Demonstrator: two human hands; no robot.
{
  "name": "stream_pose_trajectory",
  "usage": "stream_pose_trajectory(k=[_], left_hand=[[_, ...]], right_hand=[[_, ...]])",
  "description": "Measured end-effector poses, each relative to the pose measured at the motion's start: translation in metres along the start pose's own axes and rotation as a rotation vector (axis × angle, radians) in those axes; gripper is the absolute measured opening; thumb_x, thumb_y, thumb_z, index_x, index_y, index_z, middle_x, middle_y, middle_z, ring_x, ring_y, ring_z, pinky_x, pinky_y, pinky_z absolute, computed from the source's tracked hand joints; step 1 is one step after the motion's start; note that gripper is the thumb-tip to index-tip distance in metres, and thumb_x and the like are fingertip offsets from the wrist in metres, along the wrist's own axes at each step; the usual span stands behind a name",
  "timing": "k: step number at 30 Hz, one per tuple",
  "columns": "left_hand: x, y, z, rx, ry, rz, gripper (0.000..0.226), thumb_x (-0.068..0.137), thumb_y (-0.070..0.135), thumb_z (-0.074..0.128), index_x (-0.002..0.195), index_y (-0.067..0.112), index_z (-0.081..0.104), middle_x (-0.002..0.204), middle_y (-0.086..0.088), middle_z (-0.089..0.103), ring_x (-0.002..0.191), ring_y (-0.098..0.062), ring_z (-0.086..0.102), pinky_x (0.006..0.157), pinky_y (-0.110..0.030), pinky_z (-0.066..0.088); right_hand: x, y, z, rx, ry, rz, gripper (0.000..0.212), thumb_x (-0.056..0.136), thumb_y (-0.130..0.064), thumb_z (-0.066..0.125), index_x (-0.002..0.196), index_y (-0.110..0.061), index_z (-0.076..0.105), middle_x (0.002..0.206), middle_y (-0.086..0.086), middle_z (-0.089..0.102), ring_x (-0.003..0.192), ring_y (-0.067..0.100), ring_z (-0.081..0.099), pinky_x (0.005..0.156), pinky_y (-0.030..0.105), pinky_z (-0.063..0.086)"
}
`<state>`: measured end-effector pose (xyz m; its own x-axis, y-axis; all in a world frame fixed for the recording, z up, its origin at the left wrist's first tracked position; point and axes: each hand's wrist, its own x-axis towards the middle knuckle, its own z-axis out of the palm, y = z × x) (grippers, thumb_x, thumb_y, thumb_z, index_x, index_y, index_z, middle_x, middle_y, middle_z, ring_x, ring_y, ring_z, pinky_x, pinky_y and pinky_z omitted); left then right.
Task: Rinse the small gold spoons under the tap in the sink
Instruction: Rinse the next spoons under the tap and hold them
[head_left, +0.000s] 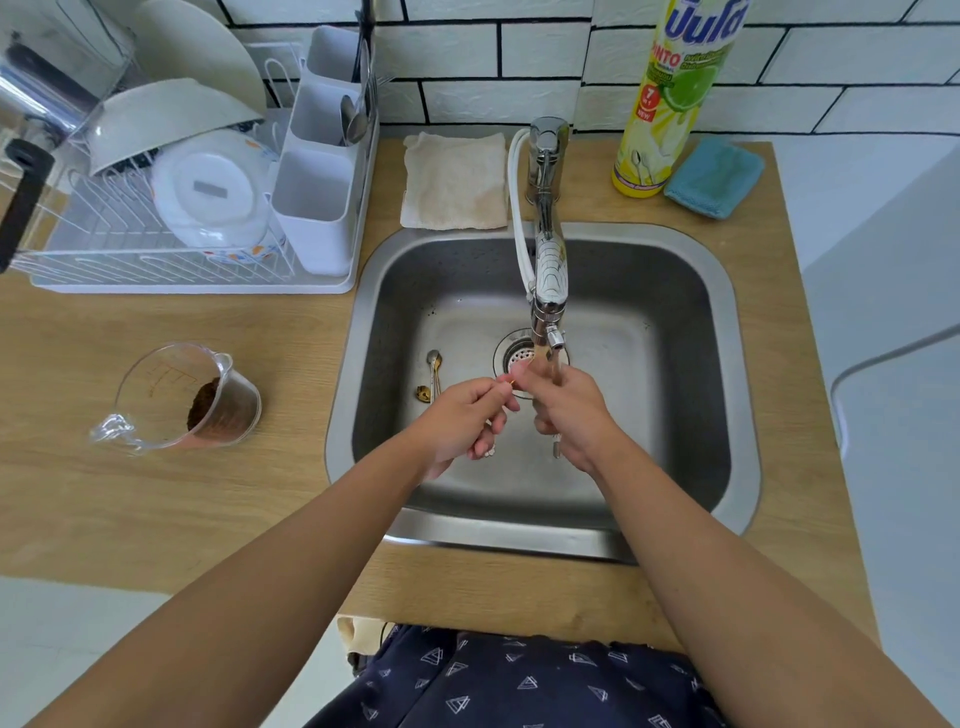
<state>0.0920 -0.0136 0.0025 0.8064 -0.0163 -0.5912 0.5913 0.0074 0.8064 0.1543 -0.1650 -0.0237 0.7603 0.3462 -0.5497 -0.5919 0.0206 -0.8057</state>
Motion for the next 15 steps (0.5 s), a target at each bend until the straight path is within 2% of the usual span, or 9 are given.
stream_pose_trajectory(k=[2, 4, 7, 9, 11, 15], left_hand=[[0.007, 0.003, 0.005, -0.028, 0.036, -0.004, 0.028, 0.107, 0.031, 0.049, 0.099, 0.009, 0.065, 0.067, 0.000, 0.056, 0.045, -0.010, 0.049, 0.042, -0.020, 0.038], [0.014, 0.006, 0.010, -0.075, 0.048, 0.006, 0.022, 0.106, 0.025, 0.050, 0.105, 0.010, 0.066, 0.076, -0.002, 0.064, 0.055, -0.010, 0.061, 0.050, -0.019, 0.045], [0.023, 0.013, 0.019, -0.189, 0.028, 0.001, 0.015, 0.106, 0.016, 0.047, 0.111, 0.019, 0.061, 0.092, -0.001, 0.074, 0.078, -0.015, 0.073, 0.062, -0.021, 0.051], [0.031, 0.019, 0.030, -0.221, 0.074, 0.013, 0.013, 0.105, 0.016, 0.048, 0.107, 0.018, 0.060, 0.088, 0.000, 0.072, 0.074, -0.016, 0.073, 0.060, -0.021, 0.050], [0.037, 0.022, 0.041, -0.205, 0.148, 0.051, 0.012, 0.105, 0.019, 0.053, 0.099, 0.016, 0.062, 0.077, -0.001, 0.068, 0.060, -0.014, 0.069, 0.054, -0.021, 0.048], [0.042, 0.019, 0.048, -0.235, 0.226, 0.058, 0.020, 0.101, 0.026, 0.061, 0.088, 0.012, 0.066, 0.060, 0.001, 0.065, 0.047, -0.014, 0.063, 0.051, -0.026, 0.046]], right_hand=[[-0.001, -0.002, 0.002, -0.013, 0.073, -0.025, 0.011, 0.094, -0.028, 0.074, 0.086, -0.020, 0.078, 0.073, -0.004, 0.072, 0.044, 0.008, 0.028, 0.039, 0.020, 0.027], [0.002, -0.009, -0.001, 0.067, 0.229, -0.044, 0.013, 0.097, -0.024, 0.071, 0.088, -0.015, 0.074, 0.079, -0.003, 0.078, 0.040, 0.005, 0.029, 0.039, 0.020, 0.027], [0.006, -0.017, -0.013, 0.157, 0.386, -0.084, 0.022, 0.099, -0.027, 0.068, 0.078, -0.020, 0.067, 0.083, -0.003, 0.081, 0.037, 0.005, 0.031, 0.039, 0.020, 0.028], [0.005, -0.018, -0.019, 0.182, 0.416, -0.103, 0.026, 0.101, -0.027, 0.066, 0.076, -0.021, 0.066, 0.085, -0.004, 0.081, 0.037, 0.005, 0.029, 0.039, 0.021, 0.027], [0.006, -0.018, -0.023, 0.191, 0.425, -0.096, 0.026, 0.102, -0.028, 0.064, 0.078, -0.020, 0.063, 0.093, -0.001, 0.082, 0.037, 0.007, 0.025, 0.040, 0.021, 0.026], [0.007, -0.016, -0.028, 0.170, 0.414, -0.084, 0.023, 0.102, -0.028, 0.065, 0.082, -0.018, 0.061, 0.098, 0.004, 0.082, 0.038, 0.007, 0.024, 0.038, 0.020, 0.027]])
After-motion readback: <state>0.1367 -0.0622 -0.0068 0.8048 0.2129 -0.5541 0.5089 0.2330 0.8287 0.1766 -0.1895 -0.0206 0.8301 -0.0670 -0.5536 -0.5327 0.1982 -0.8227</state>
